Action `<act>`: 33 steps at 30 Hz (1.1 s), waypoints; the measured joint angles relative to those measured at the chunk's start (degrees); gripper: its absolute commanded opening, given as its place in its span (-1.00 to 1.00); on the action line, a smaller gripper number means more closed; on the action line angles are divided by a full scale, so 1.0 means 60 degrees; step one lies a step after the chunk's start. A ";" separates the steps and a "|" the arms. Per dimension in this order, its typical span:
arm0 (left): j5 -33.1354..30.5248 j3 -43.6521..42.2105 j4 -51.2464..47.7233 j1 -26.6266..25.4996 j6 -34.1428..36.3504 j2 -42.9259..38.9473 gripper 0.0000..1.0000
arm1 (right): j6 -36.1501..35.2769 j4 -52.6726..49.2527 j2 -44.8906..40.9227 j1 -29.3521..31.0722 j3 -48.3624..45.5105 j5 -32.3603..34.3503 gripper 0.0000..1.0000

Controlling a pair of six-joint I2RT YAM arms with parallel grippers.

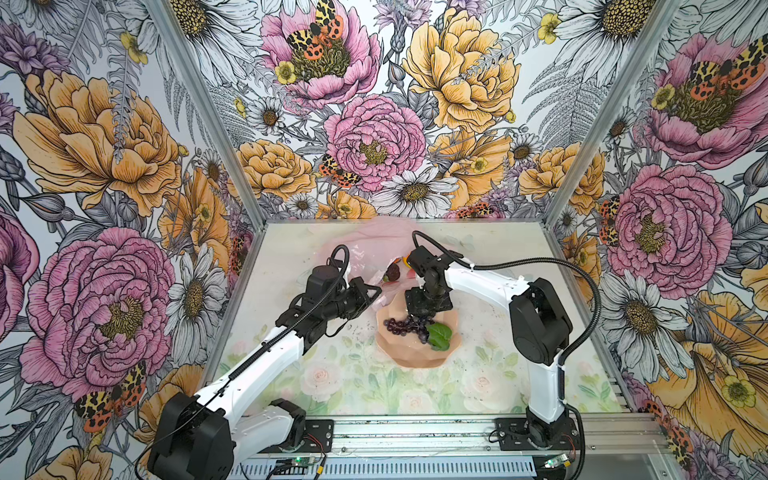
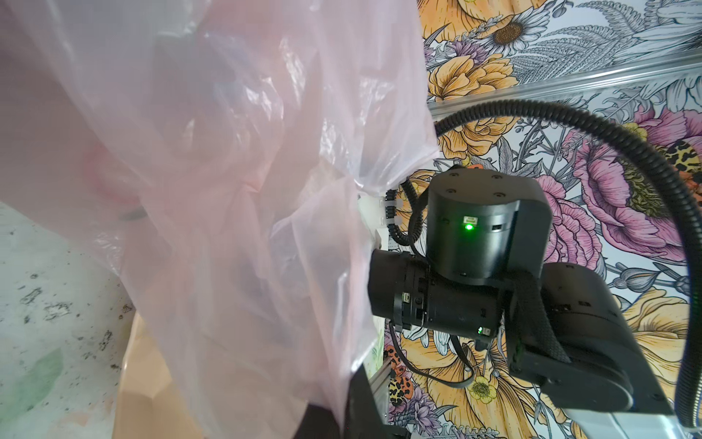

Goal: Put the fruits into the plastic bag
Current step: 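Lift the avocado with the right gripper and carry it to the bag mouth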

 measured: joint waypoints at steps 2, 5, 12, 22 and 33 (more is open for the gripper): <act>0.0000 -0.0022 -0.0044 0.0000 0.0000 -0.0102 -1.00 | 0.0011 -0.0025 0.0000 0.0033 0.0033 0.0066 0.59; 0.0000 -0.0073 -0.0044 0.0007 -0.0004 -0.0266 -1.00 | 0.0011 -0.0058 0.0000 0.0073 0.0069 0.0186 0.53; 0.0000 -0.0135 -0.0066 0.0015 -0.0069 -0.0484 -1.00 | 0.0000 -0.0058 -0.0087 0.0189 0.0098 0.0488 0.51; -0.0004 -0.0149 -0.0073 0.0015 -0.0073 -0.0656 -1.00 | 0.0142 0.0127 -0.1486 0.0266 -0.0368 0.0601 0.50; -0.0149 -0.0393 -0.0040 0.0004 -0.0211 -0.1286 -1.00 | 0.2047 0.1366 -0.4073 0.0200 -0.1974 -0.1315 0.51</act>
